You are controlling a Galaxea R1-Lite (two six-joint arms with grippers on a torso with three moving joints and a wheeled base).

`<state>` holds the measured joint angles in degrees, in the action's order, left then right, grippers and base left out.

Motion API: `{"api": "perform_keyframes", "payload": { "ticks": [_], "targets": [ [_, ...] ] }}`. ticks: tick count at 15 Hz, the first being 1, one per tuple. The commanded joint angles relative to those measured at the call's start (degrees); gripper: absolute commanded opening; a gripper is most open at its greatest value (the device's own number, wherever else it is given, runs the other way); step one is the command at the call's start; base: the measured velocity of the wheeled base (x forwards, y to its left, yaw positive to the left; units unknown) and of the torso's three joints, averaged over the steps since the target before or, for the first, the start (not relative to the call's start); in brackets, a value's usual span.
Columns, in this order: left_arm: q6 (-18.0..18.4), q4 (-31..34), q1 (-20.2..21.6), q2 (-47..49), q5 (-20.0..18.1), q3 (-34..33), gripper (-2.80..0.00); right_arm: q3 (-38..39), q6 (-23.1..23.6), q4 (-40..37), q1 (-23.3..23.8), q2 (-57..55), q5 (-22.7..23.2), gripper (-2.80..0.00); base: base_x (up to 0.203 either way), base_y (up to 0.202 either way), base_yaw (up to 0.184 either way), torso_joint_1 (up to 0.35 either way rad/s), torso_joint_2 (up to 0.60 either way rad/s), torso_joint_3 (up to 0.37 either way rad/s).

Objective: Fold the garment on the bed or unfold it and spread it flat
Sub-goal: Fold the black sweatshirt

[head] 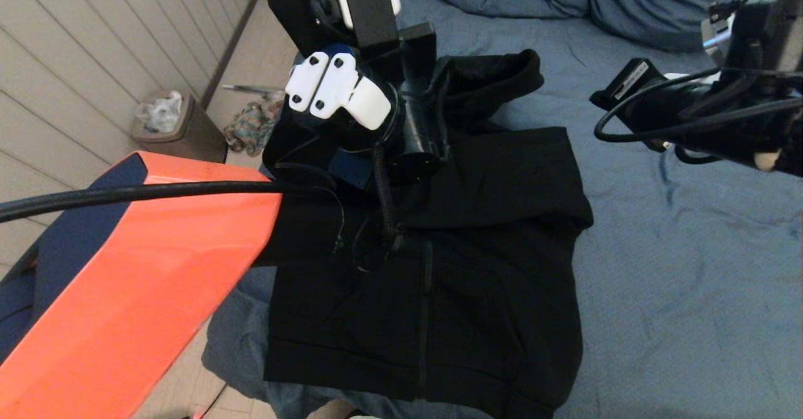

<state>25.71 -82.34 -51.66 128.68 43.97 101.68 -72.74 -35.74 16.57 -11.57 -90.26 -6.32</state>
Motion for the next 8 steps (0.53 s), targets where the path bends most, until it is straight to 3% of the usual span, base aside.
{"api": "perform_keyframes", "payload": {
  "ticks": [1, 8],
  "targets": [
    [0.60, -0.40, -1.69, 1.52, 0.35, -0.07, -2.80, 0.18, -0.20, 0.05, 0.79, 1.18, -0.06, -2.80, 0.000, 0.000, 0.000, 0.000, 0.00, 0.000],
    [6.68, -1.23, -5.78, 5.06, 2.08, 0.93, -2.80, 2.19, -0.20, 0.31, 4.88, 2.14, 1.40, -2.80, 0.000, 0.000, 0.000, 0.000, 0.00, 0.000]
  ]
}}
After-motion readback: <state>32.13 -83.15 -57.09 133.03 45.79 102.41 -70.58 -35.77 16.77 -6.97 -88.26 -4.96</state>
